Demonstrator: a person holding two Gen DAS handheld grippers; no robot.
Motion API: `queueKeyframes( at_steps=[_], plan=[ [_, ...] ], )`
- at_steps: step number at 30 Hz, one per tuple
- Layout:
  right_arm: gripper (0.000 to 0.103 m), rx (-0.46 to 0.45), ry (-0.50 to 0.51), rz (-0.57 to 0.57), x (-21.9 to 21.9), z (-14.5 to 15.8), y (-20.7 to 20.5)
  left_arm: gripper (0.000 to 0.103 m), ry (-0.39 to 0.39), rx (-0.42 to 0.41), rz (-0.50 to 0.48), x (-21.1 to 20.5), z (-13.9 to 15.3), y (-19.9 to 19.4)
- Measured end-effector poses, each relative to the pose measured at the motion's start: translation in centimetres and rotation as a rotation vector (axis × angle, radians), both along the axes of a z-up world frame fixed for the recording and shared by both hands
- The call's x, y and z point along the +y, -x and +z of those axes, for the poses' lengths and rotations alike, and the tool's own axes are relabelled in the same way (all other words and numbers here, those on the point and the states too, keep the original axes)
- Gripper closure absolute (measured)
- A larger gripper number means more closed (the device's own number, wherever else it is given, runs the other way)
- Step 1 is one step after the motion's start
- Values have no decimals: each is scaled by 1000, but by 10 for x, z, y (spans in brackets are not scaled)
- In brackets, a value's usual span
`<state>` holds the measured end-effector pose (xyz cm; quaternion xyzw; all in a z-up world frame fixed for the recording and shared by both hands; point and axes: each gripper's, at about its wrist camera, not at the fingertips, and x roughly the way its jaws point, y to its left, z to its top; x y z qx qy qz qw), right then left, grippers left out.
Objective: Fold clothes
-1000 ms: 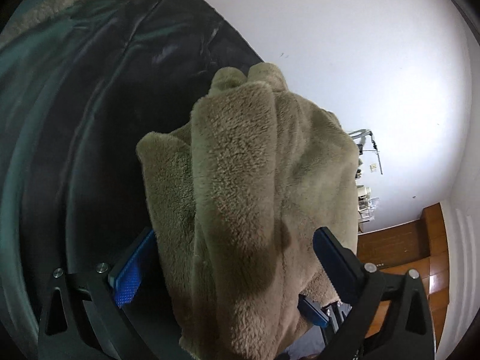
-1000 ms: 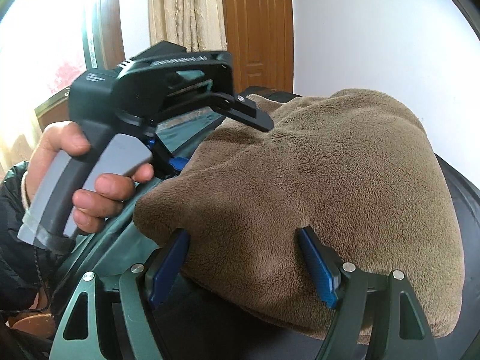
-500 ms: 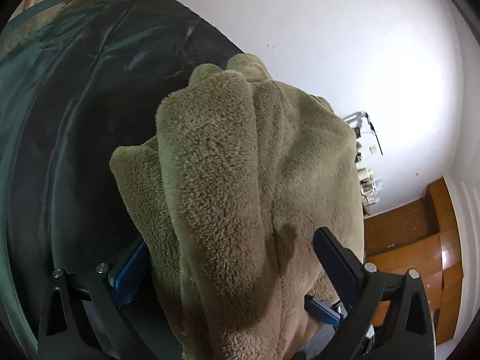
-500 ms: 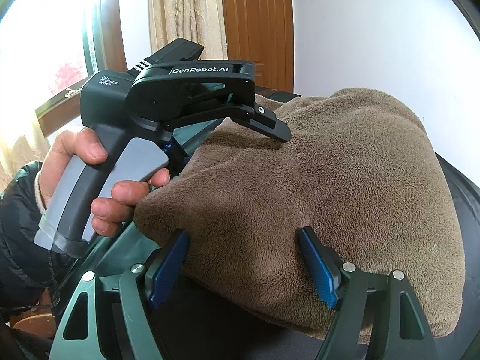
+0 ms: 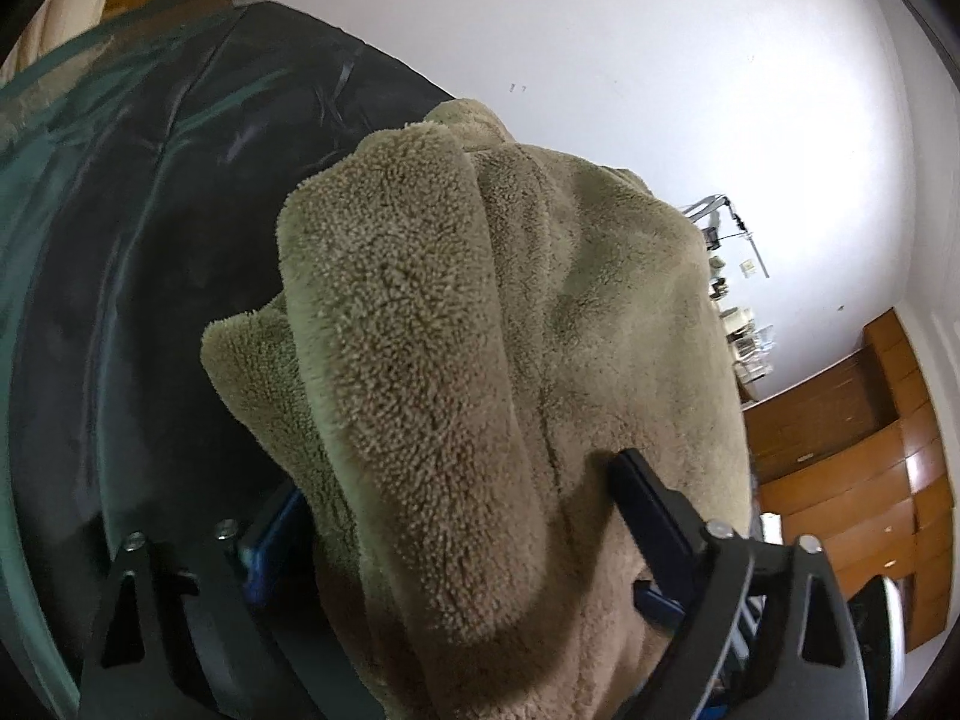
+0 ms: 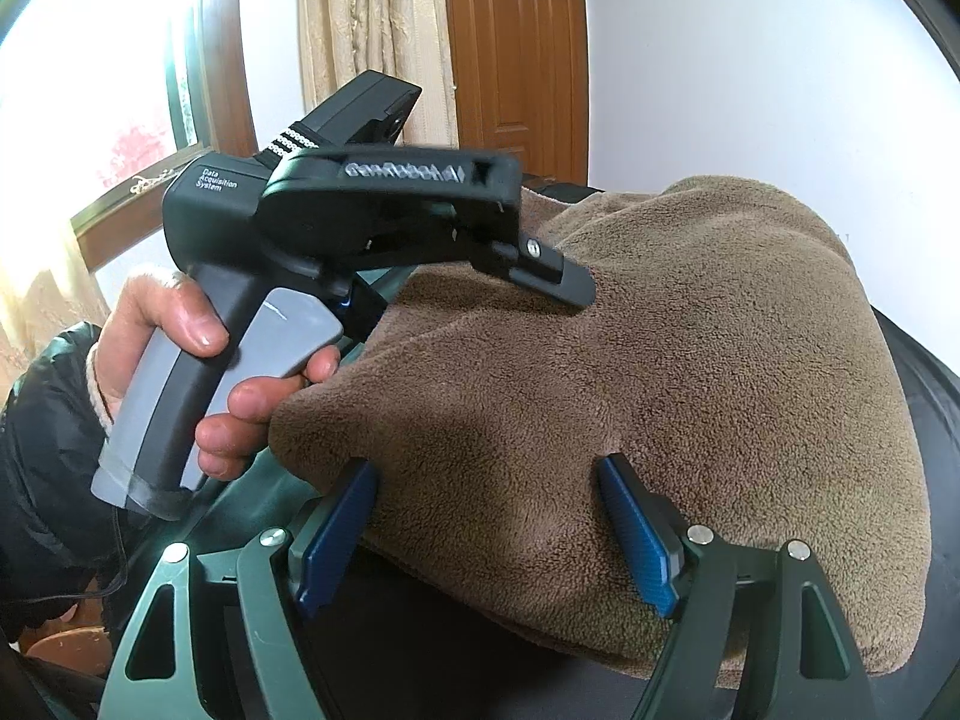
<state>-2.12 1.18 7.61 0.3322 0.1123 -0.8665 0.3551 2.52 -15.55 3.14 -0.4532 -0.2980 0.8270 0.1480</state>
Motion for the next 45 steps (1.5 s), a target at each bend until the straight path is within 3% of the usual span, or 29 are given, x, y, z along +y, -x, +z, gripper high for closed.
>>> queueKeyframes(
  at_steps=[18, 23, 25, 28, 31, 36, 42, 45],
  plan=[
    [23, 5, -4, 2, 19, 12, -16, 14, 12, 46, -13, -12, -8, -11],
    [23, 23, 38, 7, 33, 20, -24, 18, -22, 65, -5, -22, -12, -15],
    [23, 50, 50, -1, 42, 27, -30, 19, -46, 72, -3, -28, -15, -18],
    [23, 96, 81, -35, 77, 56, -83, 19, -73, 80, -2, -35, -17, -20],
    [23, 123, 121, -97, 54, 53, -3, 19, -79, 84, -3, -37, -18, -22],
    [22, 81, 121, -272, 66, 41, 48, 19, -74, 90, -9, -39, -21, -14],
    [19, -91, 159, -334, 101, 30, 117, 19, -66, 100, -17, -38, -21, -13],
    [19, -200, 232, -299, 99, 9, 148, 19, -64, 102, -21, -31, -22, -13]
  ],
)
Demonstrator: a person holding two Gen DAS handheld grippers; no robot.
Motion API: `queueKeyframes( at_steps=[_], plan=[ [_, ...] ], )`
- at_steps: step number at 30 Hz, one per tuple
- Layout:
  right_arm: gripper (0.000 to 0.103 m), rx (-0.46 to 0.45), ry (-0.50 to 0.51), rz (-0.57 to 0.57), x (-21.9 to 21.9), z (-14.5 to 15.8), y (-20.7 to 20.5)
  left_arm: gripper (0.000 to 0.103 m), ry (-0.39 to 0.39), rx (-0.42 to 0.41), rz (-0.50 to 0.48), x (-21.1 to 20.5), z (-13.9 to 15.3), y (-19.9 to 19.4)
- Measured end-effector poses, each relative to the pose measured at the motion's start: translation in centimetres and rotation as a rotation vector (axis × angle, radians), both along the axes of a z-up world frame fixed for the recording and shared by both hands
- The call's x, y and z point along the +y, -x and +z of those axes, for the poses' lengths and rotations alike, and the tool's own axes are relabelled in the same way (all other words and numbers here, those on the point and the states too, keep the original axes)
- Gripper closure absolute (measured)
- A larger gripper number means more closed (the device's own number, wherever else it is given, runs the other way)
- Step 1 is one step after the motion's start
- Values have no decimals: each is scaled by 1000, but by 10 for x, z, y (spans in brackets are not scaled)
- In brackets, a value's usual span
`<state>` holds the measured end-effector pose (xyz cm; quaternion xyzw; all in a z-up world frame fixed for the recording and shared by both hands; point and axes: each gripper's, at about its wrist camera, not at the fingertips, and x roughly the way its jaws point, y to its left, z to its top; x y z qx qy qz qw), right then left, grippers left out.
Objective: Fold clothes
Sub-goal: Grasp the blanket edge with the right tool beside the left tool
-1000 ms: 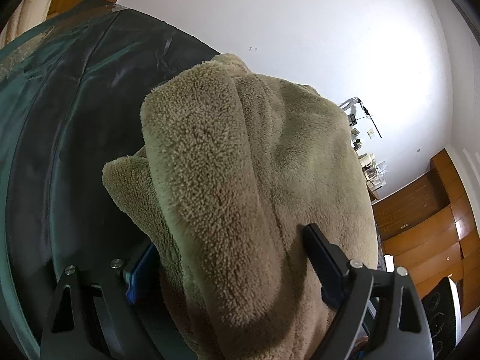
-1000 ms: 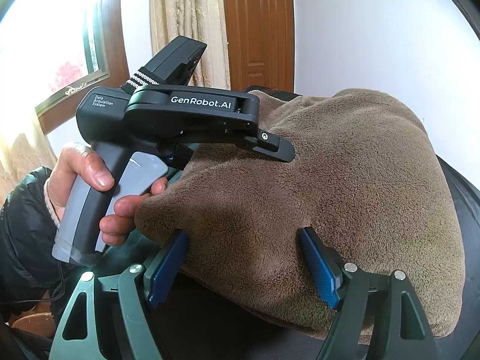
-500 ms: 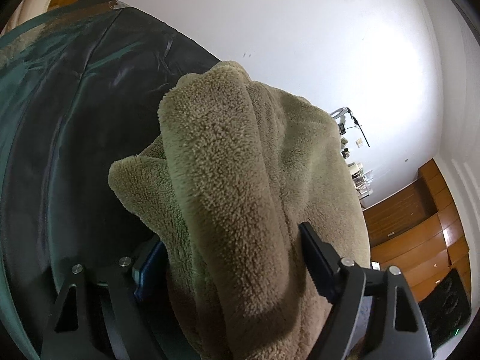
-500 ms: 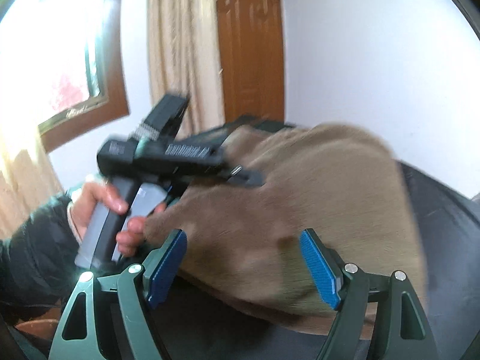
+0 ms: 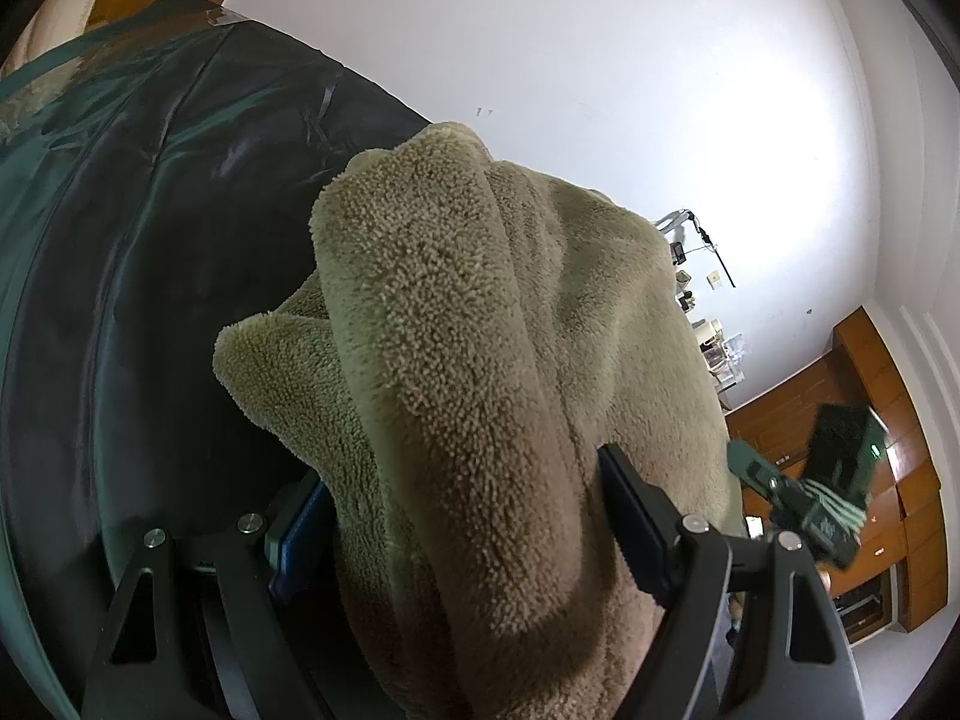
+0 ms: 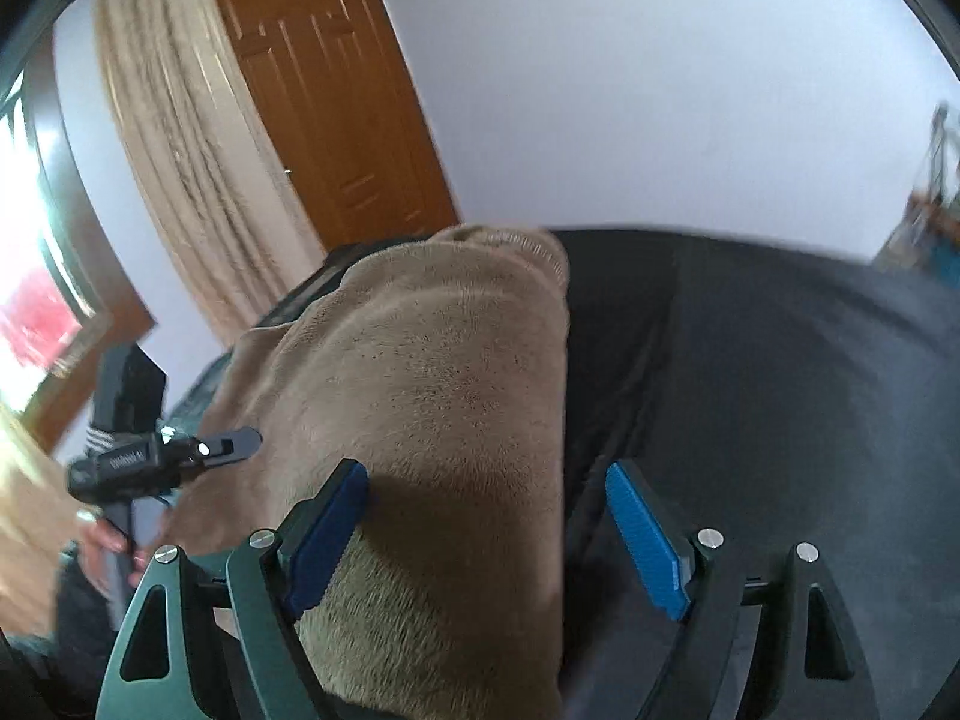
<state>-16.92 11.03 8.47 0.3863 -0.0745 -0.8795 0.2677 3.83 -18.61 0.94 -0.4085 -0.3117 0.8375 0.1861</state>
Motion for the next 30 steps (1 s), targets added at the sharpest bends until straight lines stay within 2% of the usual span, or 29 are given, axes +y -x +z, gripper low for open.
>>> queueKeyframes(
  at_steps=[6, 11, 17, 30],
  plan=[
    [17, -117, 150, 75, -1, -24, 47, 19, 1, 0, 3, 7, 3, -2],
    [14, -219, 218, 112, -7, -42, 77, 19, 0, -1, 1, 8, 6, 0],
    [13, -288, 285, 179, -2, -50, 82, 18, -1, -2, -1, 8, 6, 1],
    [13, -387, 306, 248, -28, -74, 95, 18, 0, -1, -15, 8, 8, 3]
  ],
)
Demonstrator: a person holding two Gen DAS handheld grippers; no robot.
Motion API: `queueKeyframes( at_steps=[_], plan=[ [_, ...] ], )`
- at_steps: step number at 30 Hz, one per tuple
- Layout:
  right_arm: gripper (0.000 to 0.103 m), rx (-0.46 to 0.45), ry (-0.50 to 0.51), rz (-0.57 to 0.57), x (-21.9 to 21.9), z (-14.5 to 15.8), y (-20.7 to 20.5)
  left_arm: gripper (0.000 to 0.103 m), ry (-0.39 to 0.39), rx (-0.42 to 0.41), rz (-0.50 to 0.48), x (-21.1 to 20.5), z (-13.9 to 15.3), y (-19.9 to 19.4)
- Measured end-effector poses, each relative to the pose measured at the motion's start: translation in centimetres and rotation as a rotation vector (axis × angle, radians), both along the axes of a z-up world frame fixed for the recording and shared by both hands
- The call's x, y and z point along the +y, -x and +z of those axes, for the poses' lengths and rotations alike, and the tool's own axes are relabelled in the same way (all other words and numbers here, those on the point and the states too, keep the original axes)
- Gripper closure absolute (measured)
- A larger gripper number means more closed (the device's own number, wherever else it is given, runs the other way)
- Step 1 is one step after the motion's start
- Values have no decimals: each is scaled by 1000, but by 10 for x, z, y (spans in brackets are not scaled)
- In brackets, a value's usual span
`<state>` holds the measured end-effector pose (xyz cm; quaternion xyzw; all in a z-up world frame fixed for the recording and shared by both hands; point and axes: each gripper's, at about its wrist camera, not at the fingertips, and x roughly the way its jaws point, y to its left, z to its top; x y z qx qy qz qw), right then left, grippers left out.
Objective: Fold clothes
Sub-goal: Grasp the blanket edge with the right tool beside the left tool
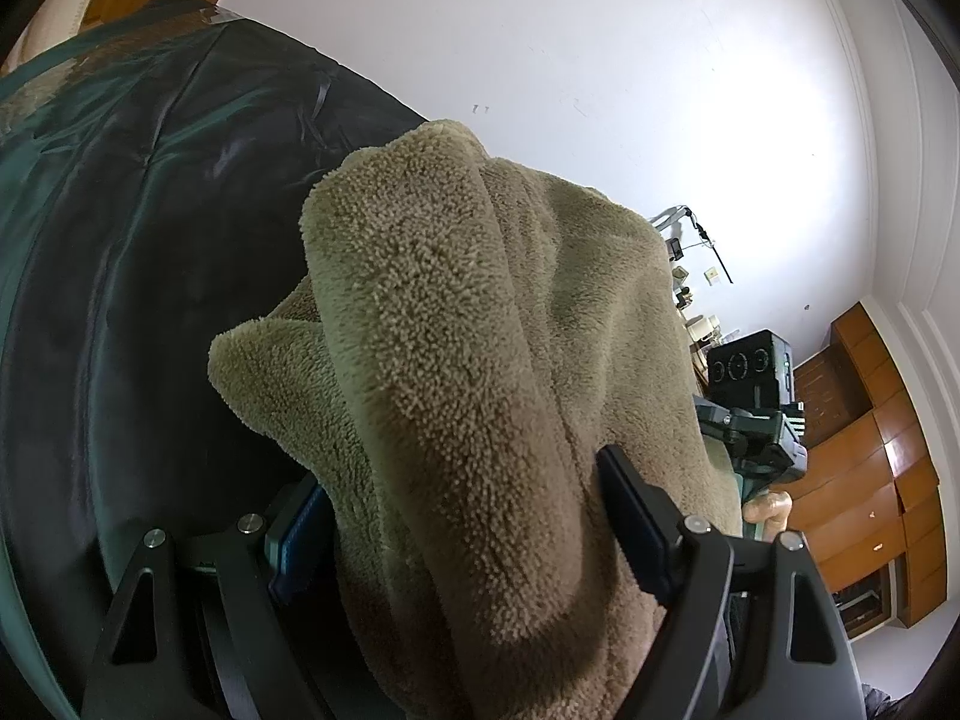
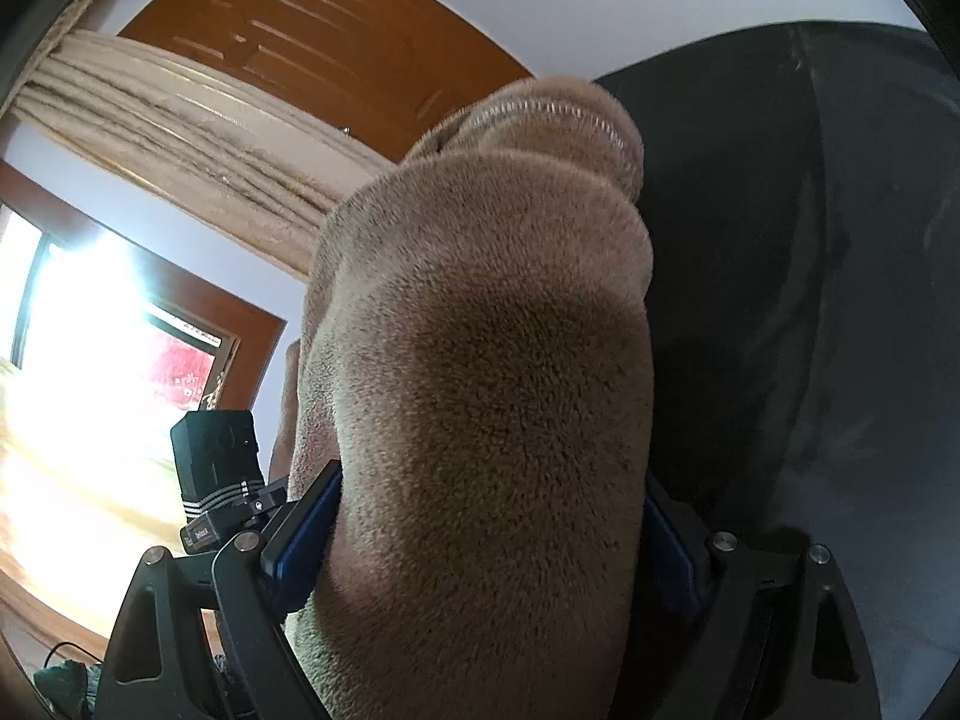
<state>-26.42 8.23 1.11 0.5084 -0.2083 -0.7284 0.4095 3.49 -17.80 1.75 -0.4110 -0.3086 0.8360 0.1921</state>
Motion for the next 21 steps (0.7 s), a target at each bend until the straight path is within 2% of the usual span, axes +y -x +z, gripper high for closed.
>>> queueKeyframes(
  at_steps=[5, 6, 9, 13, 18, 21],
  plan=[
    [16, 53, -45, -10, -10, 4, -9, 19, 4, 4, -1, 2, 2, 0],
    [22, 68, -56, -14, -11, 6, -11, 19, 3, 3, -1, 2, 1, 0],
    [33, 141, -102, -32, -19, 14, -24, 28, -4, -3, 3, 0, -1, 0],
    [43, 249, -162, -64, -30, 28, -46, 37, -19, -7, 6, -1, -3, 0],
    [48, 382, -221, -108, -39, 51, -81, 45, -73, -11, -2, -2, -5, 1],
    [49, 441, -235, -131, -37, 65, -104, 50, -61, 1, -25, 8, 4, 1]
  ],
)
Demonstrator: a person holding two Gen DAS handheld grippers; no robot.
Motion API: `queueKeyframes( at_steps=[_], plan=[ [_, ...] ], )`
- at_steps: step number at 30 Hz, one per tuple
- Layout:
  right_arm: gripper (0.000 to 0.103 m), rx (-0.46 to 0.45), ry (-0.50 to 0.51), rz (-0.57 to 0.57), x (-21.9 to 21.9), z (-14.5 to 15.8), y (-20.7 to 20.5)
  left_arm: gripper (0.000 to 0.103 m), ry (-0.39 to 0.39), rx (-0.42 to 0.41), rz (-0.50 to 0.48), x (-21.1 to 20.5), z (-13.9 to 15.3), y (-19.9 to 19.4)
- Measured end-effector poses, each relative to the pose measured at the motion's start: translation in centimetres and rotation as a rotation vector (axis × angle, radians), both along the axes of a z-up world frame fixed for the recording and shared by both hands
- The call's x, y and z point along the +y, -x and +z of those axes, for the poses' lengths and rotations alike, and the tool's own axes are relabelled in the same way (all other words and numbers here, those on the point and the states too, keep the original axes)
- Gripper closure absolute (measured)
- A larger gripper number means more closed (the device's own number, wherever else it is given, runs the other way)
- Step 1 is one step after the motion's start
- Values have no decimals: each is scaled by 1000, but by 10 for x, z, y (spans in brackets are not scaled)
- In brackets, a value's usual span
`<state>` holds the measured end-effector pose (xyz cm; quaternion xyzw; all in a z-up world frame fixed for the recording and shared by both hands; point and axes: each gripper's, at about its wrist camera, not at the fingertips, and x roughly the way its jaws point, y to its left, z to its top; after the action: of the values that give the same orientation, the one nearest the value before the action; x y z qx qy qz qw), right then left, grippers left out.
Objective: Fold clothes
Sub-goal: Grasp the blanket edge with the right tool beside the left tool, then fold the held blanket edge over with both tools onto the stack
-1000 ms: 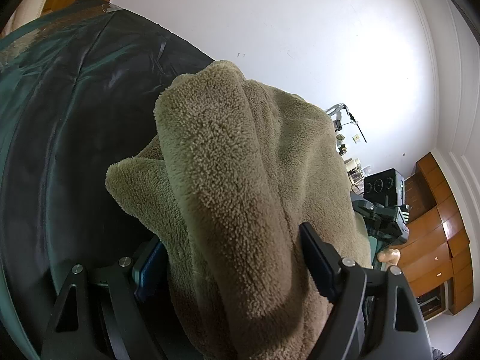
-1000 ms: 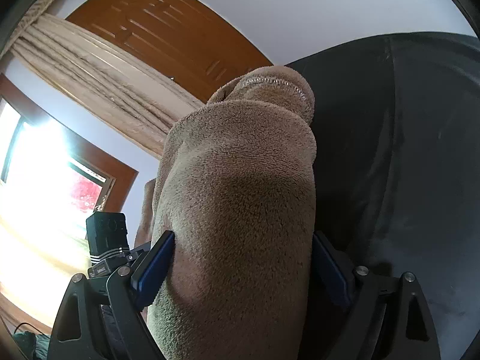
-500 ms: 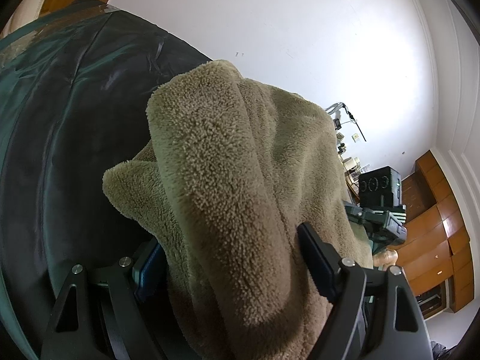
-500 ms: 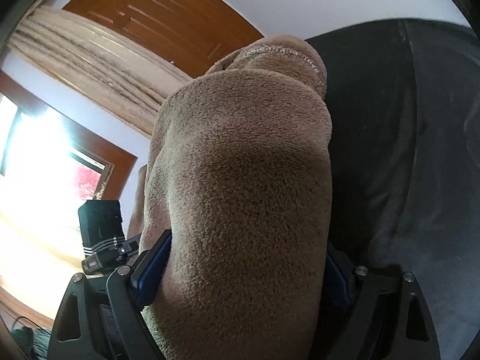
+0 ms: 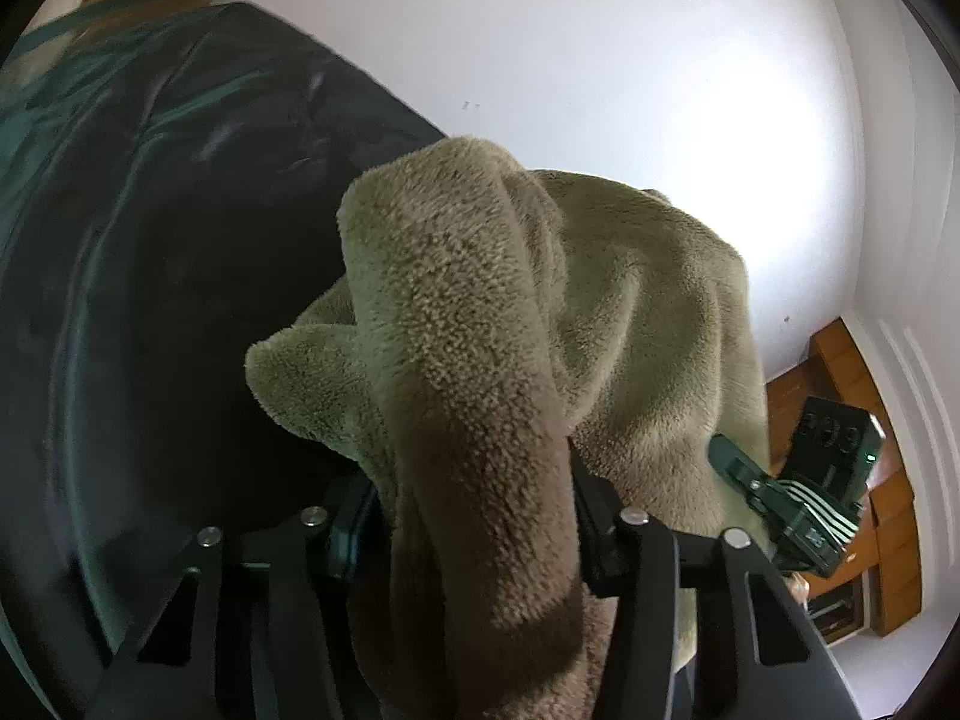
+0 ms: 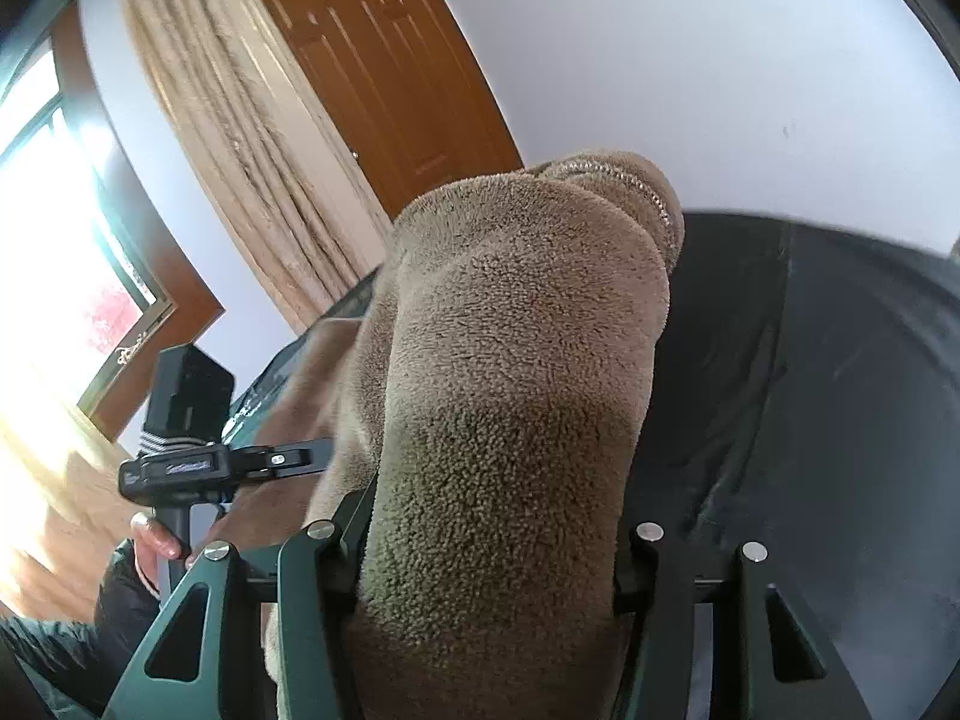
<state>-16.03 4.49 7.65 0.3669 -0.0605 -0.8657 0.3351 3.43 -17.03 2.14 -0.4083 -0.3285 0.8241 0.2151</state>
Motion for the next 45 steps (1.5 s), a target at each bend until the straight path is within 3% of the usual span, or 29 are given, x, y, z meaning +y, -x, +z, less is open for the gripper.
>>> queueKeyframes(
  at_steps=[5, 8, 14, 17, 23, 29, 32, 36, 39, 43, 45],
  plan=[
    [49, 94, -3, -59, 22, 23, -35, 50, 71, 28, -73, 42, 30, 3],
    [49, 130, 15, -112, 65, 25, -49, 50, 86, 56, -130, 76, 49, 8],
    [49, 173, 41, -261, 131, 34, -94, 50, 129, 93, -285, 178, 76, 30],
    [49, 188, 48, -354, 186, 36, -115, 50, 150, 114, -364, 237, 85, 41],
    [49, 202, 36, -515, 280, 47, -158, 50, 166, 114, -483, 350, 85, 65],
    [49, 160, 0, -607, 374, 40, -163, 52, 166, 76, -535, 436, 68, 86],
    [49, 121, -9, -620, 411, 28, -156, 52, 202, 63, -546, 454, 54, 104],
    [49, 51, -46, -635, 441, 7, -143, 53, 248, 47, -559, 478, 35, 103],
    [46, 2, -13, -653, 460, -6, -142, 52, 267, 60, -569, 482, 30, 99],
    [30, -34, 34, -701, 478, -20, -151, 41, 296, 68, -572, 483, 21, 93],
    [29, -25, 29, -711, 481, -18, -156, 35, 329, 75, -562, 487, 20, 96]
  ],
)
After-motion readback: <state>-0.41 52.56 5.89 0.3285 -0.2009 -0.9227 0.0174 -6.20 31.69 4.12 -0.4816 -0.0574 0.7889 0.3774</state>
